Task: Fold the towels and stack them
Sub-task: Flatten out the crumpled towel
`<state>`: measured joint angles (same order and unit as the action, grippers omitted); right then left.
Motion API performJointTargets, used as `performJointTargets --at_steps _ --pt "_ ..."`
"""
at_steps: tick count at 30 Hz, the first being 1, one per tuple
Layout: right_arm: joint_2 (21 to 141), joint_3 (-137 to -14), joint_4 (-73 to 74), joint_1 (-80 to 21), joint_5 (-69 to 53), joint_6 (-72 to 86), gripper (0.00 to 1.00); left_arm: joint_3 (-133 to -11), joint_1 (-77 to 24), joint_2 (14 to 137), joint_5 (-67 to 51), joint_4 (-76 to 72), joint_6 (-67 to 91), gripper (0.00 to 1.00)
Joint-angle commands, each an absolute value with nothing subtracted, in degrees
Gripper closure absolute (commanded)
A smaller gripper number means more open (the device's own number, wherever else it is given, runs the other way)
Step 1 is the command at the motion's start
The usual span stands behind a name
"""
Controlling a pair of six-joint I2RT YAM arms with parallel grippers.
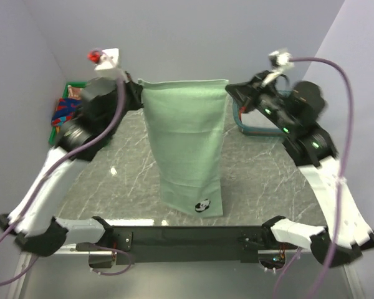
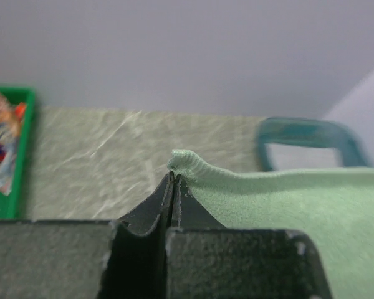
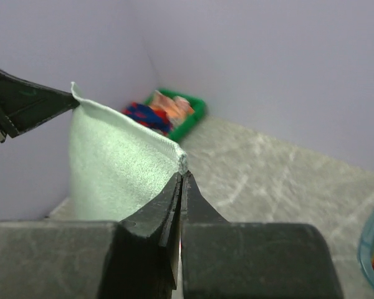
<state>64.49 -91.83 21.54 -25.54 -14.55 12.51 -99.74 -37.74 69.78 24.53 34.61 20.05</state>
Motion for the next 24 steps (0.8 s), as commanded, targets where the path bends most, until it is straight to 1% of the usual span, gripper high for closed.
performJointTargets --at_steps 1,3,5,6,7,12,15,19,21,24 --pt "73.36 -88.34 18.92 -22.86 -10.1 12.74 1.0 -94.32 -30.6 77.5 28.66 32.71 23.46 1.0" --pt "76.8 -85.1 15.84 -21.02 -10.63 13.01 1.0 -91.34 -27.09 83.1 27.43 29.72 24.69 1.0" --pt "82.86 -83.94 11.44 -20.22 -10.55 11.44 1.0 -91.14 -25.67 87.87 27.68 26.9 25.48 1.0" --pt "85.14 -83.5 10.12 -20.04 -10.02 10.38 1.0 -91.66 -24.53 92.68 27.51 26.02 25.84 0.99" --pt "89.78 -83.58 7.67 -19.69 -9.76 9.07 1.0 -92.1 -24.09 95.07 27.16 24.88 26.01 0.99" --pt "105.69 -90.06 3.7 -18.99 -9.58 2.12 1.0 -98.15 -21.28 109.39 24.44 19.34 26.81 0.99" --pt "112.38 -95.07 2.81 -18.9 -9.93 -1.39 1.0 -100.8 -20.05 114.67 22.94 16.1 26.11 0.98" --pt "118.54 -100.01 1.76 -18.55 -10.11 -3.34 1.0 -102.39 -18.37 118.65 20.58 12.14 25.66 0.97" --pt "120.4 -101.24 1.32 -18.54 -10.89 -4.22 1.0 -102.92 -17.67 120.05 19.08 10.82 25.05 0.97" --pt "120.06 -99.94 0.36 -18.37 -11.51 -4.22 1.0 -101.26 -16.97 119.28 17.67 9.58 24.61 0.99"
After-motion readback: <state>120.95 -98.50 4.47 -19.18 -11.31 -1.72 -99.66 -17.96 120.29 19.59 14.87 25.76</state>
